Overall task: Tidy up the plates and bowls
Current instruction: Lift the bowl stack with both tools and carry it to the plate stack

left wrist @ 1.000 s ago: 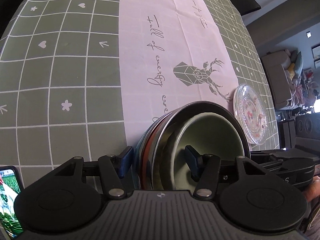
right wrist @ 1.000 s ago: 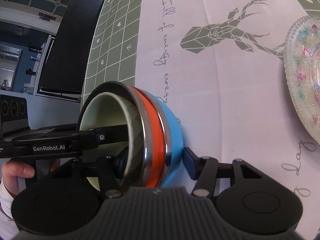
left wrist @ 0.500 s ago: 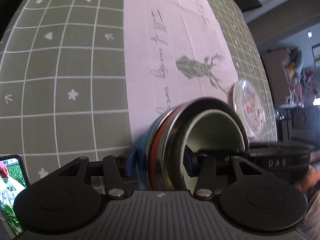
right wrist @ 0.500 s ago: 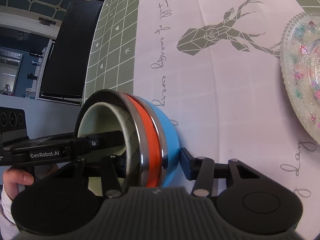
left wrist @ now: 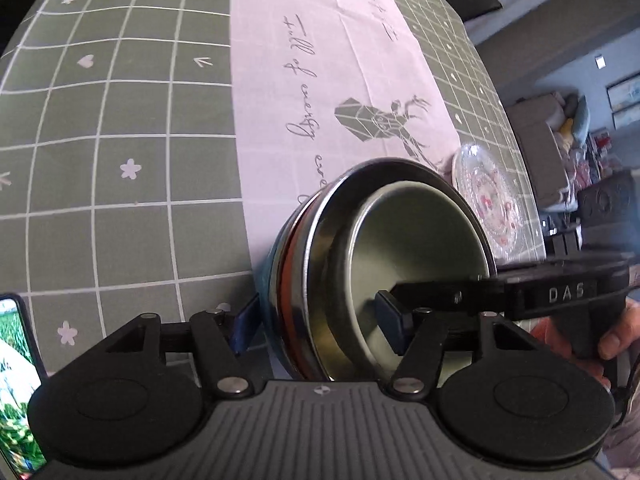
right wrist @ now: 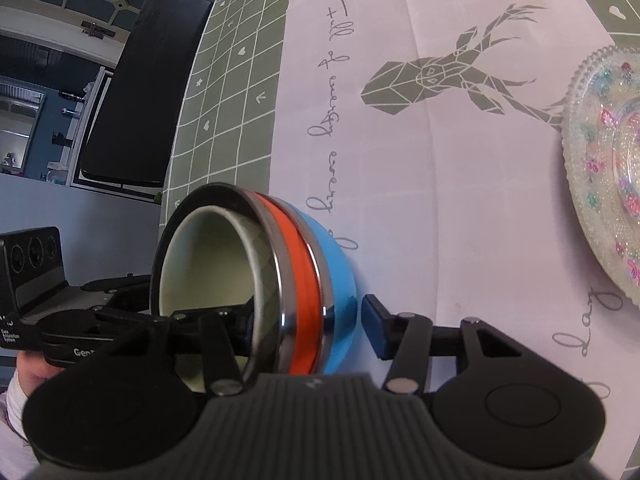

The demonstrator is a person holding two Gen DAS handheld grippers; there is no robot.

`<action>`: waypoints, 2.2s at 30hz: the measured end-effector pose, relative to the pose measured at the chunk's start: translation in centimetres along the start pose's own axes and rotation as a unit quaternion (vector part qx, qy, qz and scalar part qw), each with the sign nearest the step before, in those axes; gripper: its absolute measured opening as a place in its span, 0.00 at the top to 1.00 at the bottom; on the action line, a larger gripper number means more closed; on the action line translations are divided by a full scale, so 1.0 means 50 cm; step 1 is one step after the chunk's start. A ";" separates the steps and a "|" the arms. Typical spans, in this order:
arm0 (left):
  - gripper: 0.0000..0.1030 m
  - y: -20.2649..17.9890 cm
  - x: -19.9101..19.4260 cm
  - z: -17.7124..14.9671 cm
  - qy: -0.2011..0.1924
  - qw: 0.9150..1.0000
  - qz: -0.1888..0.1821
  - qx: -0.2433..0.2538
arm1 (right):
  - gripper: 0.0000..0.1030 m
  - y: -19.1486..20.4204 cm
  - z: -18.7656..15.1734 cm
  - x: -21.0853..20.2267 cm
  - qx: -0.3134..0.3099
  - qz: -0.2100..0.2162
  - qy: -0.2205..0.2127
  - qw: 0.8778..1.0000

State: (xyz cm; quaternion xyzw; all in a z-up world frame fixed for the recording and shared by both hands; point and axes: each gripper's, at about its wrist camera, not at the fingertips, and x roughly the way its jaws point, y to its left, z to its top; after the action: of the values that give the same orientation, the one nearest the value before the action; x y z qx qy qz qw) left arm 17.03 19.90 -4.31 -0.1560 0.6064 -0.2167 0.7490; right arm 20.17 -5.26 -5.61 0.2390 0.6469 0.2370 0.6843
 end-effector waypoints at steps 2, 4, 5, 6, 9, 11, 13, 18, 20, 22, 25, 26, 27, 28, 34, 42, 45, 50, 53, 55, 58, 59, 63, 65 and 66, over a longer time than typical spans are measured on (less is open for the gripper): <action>0.38 0.003 -0.005 -0.003 -0.010 1.000 0.000 -0.011 | 0.48 -0.003 -0.006 0.006 0.006 0.002 0.005 1.000; 0.40 -0.001 -0.008 -0.002 -0.016 1.000 0.007 -0.011 | 0.52 0.000 -0.011 0.003 0.001 -0.005 -0.002 1.000; 0.40 -0.004 -0.009 -0.003 -0.017 1.000 0.010 -0.011 | 0.52 -0.001 -0.012 0.002 0.001 -0.005 -0.003 1.000; 0.40 -0.008 -0.010 -0.003 -0.018 1.000 0.014 -0.008 | 0.52 -0.002 -0.013 0.001 0.002 -0.004 -0.003 1.000; 0.40 -0.017 -0.012 -0.001 -0.022 1.000 0.020 -0.004 | 0.54 -0.006 -0.014 -0.006 0.003 -0.001 -0.008 1.000; 0.40 -0.026 -0.014 0.002 -0.026 0.999 0.021 -0.003 | 0.55 -0.008 -0.012 -0.014 0.002 -0.001 -0.015 1.000; 0.40 -0.034 -0.016 0.007 -0.030 0.999 0.020 0.000 | 0.55 -0.011 -0.010 -0.029 -0.001 0.000 -0.024 1.000; 0.40 -0.049 -0.005 0.022 -0.028 0.999 0.023 -0.009 | 0.55 -0.025 -0.005 -0.044 0.009 0.001 -0.029 1.000; 0.40 -0.057 0.000 0.026 -0.028 0.999 0.025 -0.007 | 0.55 -0.035 -0.003 -0.048 0.017 0.005 -0.031 0.999; 0.40 -0.065 0.003 0.032 -0.026 0.999 0.025 -0.007 | 0.55 -0.043 -0.001 -0.057 0.022 0.007 -0.035 0.999; 0.40 -0.083 0.004 0.045 -0.025 0.999 0.025 -0.005 | 0.55 -0.051 0.001 -0.076 0.024 0.007 -0.044 0.999; 0.41 -0.092 0.004 0.051 -0.025 0.999 0.025 -0.002 | 0.55 -0.053 0.002 -0.084 0.023 0.007 -0.048 0.999; 0.41 -0.101 0.004 0.056 -0.025 0.999 0.026 0.001 | 0.55 -0.056 0.004 -0.091 0.024 0.008 -0.051 0.998; 0.41 -0.111 0.005 0.062 -0.026 0.999 0.026 0.003 | 0.55 -0.060 0.005 -0.101 0.025 0.009 -0.055 0.998; 0.41 -0.189 0.019 0.102 -0.024 0.999 0.018 0.027 | 0.55 -0.090 0.017 -0.176 0.033 0.007 -0.080 0.996; 0.41 -0.310 0.086 0.149 -0.009 0.999 -0.008 0.051 | 0.55 -0.168 0.023 -0.295 0.047 -0.015 -0.111 0.993; 0.41 -0.342 0.124 0.159 0.004 0.999 -0.017 0.051 | 0.55 -0.203 0.018 -0.321 0.058 -0.026 -0.113 0.992; 0.41 -0.373 0.179 0.172 0.024 0.999 -0.024 0.040 | 0.55 -0.255 0.020 -0.338 0.078 -0.038 -0.114 0.990; 0.41 -0.381 0.199 0.178 0.033 0.999 -0.026 0.032 | 0.55 -0.277 0.028 -0.344 0.086 -0.042 -0.114 0.989; 0.41 -0.384 0.209 0.182 0.037 0.999 -0.025 0.029 | 0.55 -0.288 0.036 -0.344 0.090 -0.044 -0.114 0.988; 0.42 -0.384 0.221 0.186 0.044 0.998 -0.024 0.023 | 0.55 -0.301 0.041 -0.342 0.100 -0.045 -0.110 0.988; 0.43 -0.382 0.224 0.187 0.046 0.998 -0.025 0.020 | 0.55 -0.306 0.042 -0.341 0.103 -0.045 -0.110 0.988; 0.47 -0.374 0.235 0.194 0.045 0.998 -0.032 0.007 | 0.55 -0.322 0.050 -0.339 0.115 -0.047 -0.113 0.986; 0.47 -0.372 0.242 0.195 0.045 0.999 -0.031 0.003 | 0.56 -0.328 0.053 -0.337 0.118 -0.050 -0.113 0.985; 0.47 -0.370 0.243 0.196 0.042 0.999 -0.031 0.000 | 0.56 -0.328 0.053 -0.335 0.119 -0.052 -0.112 0.985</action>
State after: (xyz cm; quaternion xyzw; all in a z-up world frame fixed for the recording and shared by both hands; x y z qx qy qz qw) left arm 26.18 -2.51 -3.22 -0.1652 0.6324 -0.2465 0.7156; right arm 22.24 -28.65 -2.94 0.3101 0.6009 0.0944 0.7306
